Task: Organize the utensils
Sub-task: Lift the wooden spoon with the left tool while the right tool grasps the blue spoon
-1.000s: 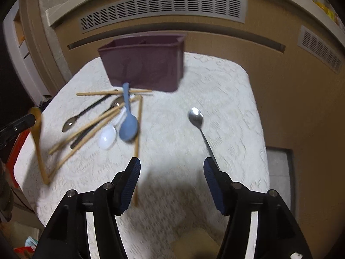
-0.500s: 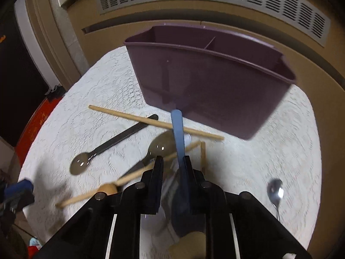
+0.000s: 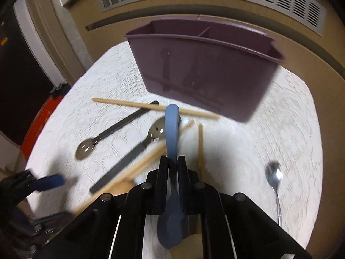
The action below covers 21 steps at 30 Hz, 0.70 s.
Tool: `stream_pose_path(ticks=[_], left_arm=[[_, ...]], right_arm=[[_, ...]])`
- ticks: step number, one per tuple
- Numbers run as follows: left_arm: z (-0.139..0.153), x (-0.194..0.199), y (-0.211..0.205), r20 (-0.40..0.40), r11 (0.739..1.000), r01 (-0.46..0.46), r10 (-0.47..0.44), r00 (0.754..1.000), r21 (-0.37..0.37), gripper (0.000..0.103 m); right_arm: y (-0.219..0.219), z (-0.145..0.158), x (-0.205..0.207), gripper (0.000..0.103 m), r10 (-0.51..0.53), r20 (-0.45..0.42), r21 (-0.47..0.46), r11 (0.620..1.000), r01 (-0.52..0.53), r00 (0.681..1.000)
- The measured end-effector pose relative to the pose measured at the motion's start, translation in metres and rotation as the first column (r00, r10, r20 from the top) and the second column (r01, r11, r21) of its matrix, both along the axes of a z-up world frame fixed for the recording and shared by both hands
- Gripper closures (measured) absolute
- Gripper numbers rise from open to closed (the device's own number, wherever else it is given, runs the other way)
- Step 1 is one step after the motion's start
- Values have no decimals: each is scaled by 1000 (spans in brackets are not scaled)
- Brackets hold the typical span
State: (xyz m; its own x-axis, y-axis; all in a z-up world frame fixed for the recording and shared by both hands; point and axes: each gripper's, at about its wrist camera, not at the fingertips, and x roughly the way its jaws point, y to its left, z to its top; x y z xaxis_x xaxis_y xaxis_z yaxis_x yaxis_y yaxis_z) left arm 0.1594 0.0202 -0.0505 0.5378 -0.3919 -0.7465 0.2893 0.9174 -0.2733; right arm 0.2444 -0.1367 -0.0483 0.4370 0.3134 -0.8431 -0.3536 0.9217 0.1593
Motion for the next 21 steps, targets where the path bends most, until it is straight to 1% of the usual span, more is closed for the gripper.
stream_pose_path(ticks=[7,9,11,13,14,15,16,19,21], left_arm=[[-19,31,-40,-45,993,81,-78,996,80,48],[-21,35,-50,-38,988,97,-93,995,118,48],[-23,40,-59,-34,981,101,-96,995,168,52],[-27,45,-63,-50,976,96,-88,995,194,58],[-27,45,-64,-36,974,89,-84,996,206,61],[-27,45,-64,-31,970,81,-76,997,227,72],[-25,44,-62,-26,971,69,-64,998,231,76],[-16,34,-49,-2,982,27,-27,1000,189,76],[-9,22,-39,25,987,-6,2,1000,160,76]], right_arm=[[-33,11,-37,93,-35,6,58,998,34,999],[-39,12,-45,93,-40,12,70,997,39,999],[-46,15,-52,93,-47,17,89,995,46,999],[-49,16,-55,93,-48,18,98,994,46,999],[-49,16,-56,93,-49,20,97,994,46,999],[-49,15,-55,93,-49,21,95,994,47,999],[-50,14,-55,93,-51,20,93,994,49,999],[-54,10,-53,90,-73,24,91,993,71,997],[-54,7,-49,81,-97,37,76,993,94,995]])
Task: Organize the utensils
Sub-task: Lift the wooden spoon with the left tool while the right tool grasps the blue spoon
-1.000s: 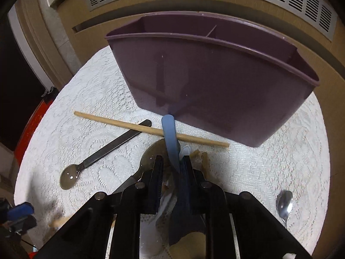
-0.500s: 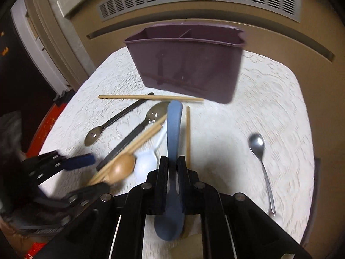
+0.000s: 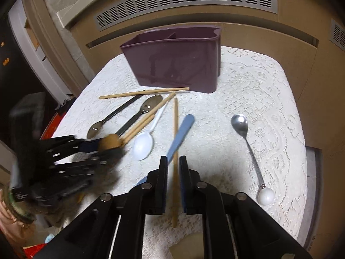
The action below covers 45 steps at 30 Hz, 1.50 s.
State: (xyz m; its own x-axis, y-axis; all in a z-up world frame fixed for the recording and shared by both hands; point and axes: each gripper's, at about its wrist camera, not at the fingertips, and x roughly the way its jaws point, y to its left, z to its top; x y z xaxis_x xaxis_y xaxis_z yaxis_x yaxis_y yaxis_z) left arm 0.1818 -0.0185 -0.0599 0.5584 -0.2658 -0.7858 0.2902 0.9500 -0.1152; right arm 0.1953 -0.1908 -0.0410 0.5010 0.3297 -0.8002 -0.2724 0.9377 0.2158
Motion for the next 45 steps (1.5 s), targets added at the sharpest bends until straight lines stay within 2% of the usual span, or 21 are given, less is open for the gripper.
stream_pose_path(ticks=[5,7,9,12,13,15,18,21,24,26,28,30,33,35,39,41,43,45], left_arm=[[21,-27,24,55,995,-38,43,998,-89,77],[29,-34,32,66,992,-50,58,996,-119,92],[34,-38,37,74,989,-55,66,995,-139,92],[38,-43,43,92,988,-64,77,993,-138,92],[38,-43,44,94,988,-68,81,992,-138,92],[37,-43,47,89,986,-70,84,992,-152,92],[36,-42,50,78,985,-69,82,994,-159,92],[26,-36,48,33,986,-67,73,997,-150,90],[14,-25,47,1,989,-109,109,994,-96,89],[6,-16,47,-31,988,-139,137,990,-67,84],[-1,-9,46,-65,987,-155,152,986,-46,65],[-7,-5,43,-74,986,-166,164,984,-12,55],[-13,0,41,-90,981,-192,193,977,26,51],[-19,5,39,-111,978,-204,208,972,43,51],[-21,10,36,-101,977,-204,210,972,64,52],[-22,11,35,-85,977,-202,207,975,68,58],[-21,10,36,-68,979,-195,199,978,65,76],[-18,5,38,-57,979,-198,200,978,38,76]], right_arm=[[14,-8,24,80,-61,-19,-13,998,61,998],[23,-15,37,79,-101,-32,-36,994,100,994],[32,-22,48,80,-135,-45,-65,989,132,990],[43,-34,58,79,-168,-64,-116,980,159,984],[46,-34,58,80,-172,-44,-135,977,165,984],[52,-33,55,89,-147,-37,-160,977,139,988],[55,-29,44,91,-96,-36,-158,983,89,995],[51,-20,28,91,-69,-22,-141,988,65,997],[42,-11,12,91,-62,-16,-106,993,60,998],[36,-5,2,91,-62,-9,-87,994,60,998],[33,-2,-5,91,-64,-5,-70,996,63,998],[30,1,-11,91,-63,-3,-54,997,63,998],[27,4,-21,91,-61,6,-45,997,62,998],[27,4,-24,91,-56,5,-37,998,56,998],[26,5,-30,91,-53,14,-31,998,54,998],[25,7,-33,91,-53,17,-18,998,53,998],[24,10,-36,91,-52,24,-7,999,52,998],[22,14,-40,91,-49,34,3,999,49,998]])
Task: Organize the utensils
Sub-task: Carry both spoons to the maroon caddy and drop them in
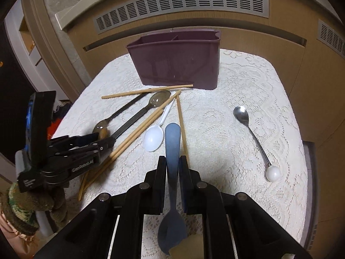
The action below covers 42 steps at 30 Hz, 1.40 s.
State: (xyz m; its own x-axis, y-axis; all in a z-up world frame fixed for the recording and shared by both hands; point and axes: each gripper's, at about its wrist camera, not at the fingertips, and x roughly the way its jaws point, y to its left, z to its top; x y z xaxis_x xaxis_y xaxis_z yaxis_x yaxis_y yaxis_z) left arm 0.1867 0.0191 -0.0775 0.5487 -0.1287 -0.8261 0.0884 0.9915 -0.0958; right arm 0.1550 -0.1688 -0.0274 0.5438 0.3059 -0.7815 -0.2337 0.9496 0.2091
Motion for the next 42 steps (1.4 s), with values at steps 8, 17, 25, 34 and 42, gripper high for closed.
stream_pose_path(ticks=[8,17,25,34,42], left_arm=[[47,-60,11,190,994,39,-19,982,-102,94],[65,-77,14,239,993,44,-17,971,-109,95],[94,-93,16,302,984,83,-31,953,-160,95],[198,-103,-3,553,970,197,-86,829,-144,95],[290,-50,-26,725,974,217,-105,680,-63,95]], right_arm=[[-11,24,-32,91,7,67,12,1000,-8,998],[-17,37,-55,91,-3,112,1,1000,3,994],[-20,52,-59,91,-6,142,11,1000,4,990],[-21,136,-68,91,0,342,-9,1000,3,940],[-17,249,-29,91,-32,557,-58,995,77,830]])
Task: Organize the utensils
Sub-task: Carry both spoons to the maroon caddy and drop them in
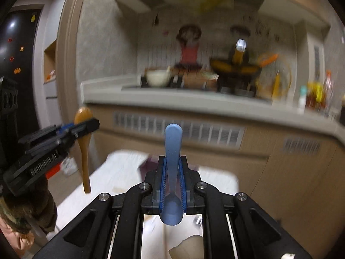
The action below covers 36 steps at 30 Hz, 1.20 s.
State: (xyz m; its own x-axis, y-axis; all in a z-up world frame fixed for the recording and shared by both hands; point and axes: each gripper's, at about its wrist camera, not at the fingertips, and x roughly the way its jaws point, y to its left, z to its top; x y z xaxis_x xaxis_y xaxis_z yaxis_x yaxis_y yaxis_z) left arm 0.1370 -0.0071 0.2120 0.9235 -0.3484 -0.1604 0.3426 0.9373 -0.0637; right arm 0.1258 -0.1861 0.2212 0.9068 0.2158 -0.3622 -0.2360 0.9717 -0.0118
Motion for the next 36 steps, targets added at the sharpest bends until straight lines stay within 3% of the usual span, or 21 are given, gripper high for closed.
stream_pose_path(ticks=[4,10,16,23,26,27,28,30,36], left_arm=[[14,36,-1,4,1000,0,0,1000,-5,95],[2,105,2,-42,1000,16,-17,999,-24,95],[-36,176,17,-121,996,29,-39,992,-83,95],[-112,243,10,-275,993,6,-38,961,-117,94],[-148,262,4,-356,994,-9,-31,934,-110,86],[-158,266,3,-385,994,-16,-28,922,-109,76],[-167,269,3,-406,993,-24,-25,913,-114,66],[-177,268,3,-425,993,-40,-12,905,-114,64],[-177,243,-2,-417,996,-38,-1,909,-84,54]], right_arm=[[0,19,38,91,-22,18,8,1000,22,1000],[2,8,106,91,-16,-23,55,998,17,1000],[15,-37,177,91,-4,-107,61,998,11,994],[21,-117,228,91,-17,-249,46,999,29,968],[22,-149,238,90,-15,-315,23,999,24,949],[23,-157,240,90,-13,-334,15,1000,19,942],[23,-166,241,88,-11,-357,5,1000,13,934],[24,-180,241,68,-11,-385,-11,1000,7,923],[21,-192,221,53,-31,-385,-61,998,8,922]])
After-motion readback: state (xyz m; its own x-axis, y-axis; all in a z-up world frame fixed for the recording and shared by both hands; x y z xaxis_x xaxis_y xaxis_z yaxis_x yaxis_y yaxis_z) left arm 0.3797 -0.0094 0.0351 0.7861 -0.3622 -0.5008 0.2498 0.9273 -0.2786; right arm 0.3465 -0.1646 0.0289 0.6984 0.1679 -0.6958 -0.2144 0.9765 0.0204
